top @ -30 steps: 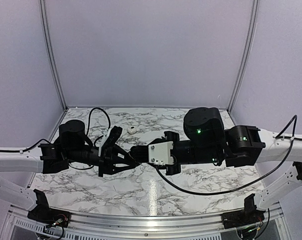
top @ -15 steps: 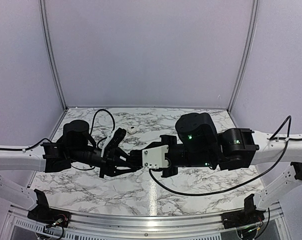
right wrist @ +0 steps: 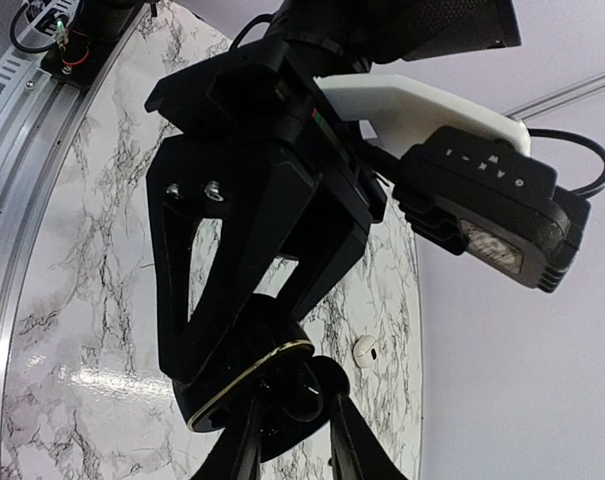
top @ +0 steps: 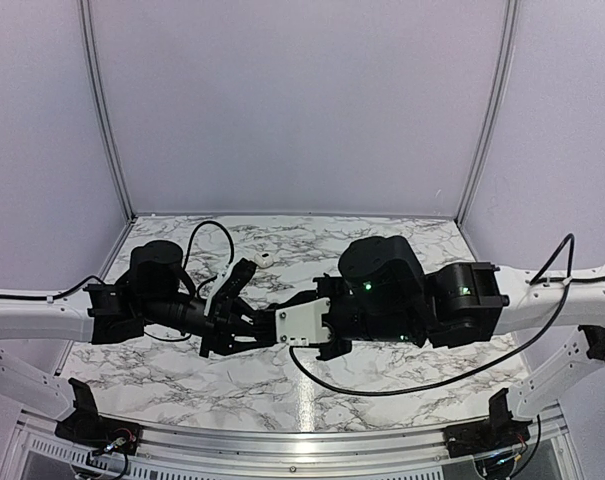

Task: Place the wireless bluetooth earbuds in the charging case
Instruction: Adjust the left earbud in the left side groove of the charging case.

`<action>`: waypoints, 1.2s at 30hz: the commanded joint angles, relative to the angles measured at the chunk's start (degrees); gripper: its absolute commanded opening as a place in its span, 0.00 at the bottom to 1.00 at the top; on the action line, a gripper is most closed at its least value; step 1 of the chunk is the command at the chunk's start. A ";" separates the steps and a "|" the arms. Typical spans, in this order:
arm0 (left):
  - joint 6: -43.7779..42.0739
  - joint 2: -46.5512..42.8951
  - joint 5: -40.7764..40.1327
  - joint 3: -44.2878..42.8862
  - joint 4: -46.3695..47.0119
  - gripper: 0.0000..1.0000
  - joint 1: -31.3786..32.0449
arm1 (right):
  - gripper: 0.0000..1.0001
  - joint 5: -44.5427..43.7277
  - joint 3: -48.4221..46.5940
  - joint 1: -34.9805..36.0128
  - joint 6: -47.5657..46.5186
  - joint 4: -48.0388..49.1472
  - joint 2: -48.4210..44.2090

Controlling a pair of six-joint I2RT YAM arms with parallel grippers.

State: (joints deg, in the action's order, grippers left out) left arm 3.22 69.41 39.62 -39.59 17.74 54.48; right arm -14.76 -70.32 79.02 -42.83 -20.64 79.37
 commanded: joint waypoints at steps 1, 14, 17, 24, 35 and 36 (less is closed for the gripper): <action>-0.55 0.21 1.23 -2.12 -0.84 0.00 0.32 | 0.26 -2.13 -0.59 0.52 -0.60 0.89 0.56; -1.51 0.07 0.29 -2.70 -2.09 0.00 0.72 | 0.25 -4.08 0.23 1.21 -1.42 1.06 2.04; -1.60 -0.13 0.00 -2.76 -2.22 0.00 0.80 | 0.25 -5.05 0.34 1.46 -1.87 1.17 2.59; -1.47 -0.39 -0.39 -2.53 -2.35 0.00 0.80 | 0.24 -7.77 0.98 2.41 -3.34 1.53 3.92; -1.59 -0.67 -2.80 -2.40 -2.86 0.00 0.89 | 0.13 -8.00 0.57 3.19 -3.00 1.43 4.83; -1.74 -0.68 -2.96 -2.34 -2.95 0.00 0.89 | 0.12 -7.60 0.35 3.24 -2.67 1.36 4.70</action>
State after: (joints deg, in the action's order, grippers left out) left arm 2.37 69.41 37.54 -40.12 12.78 55.09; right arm -24.18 -69.47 81.17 -46.50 -19.35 83.18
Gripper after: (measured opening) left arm 0.252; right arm 0.145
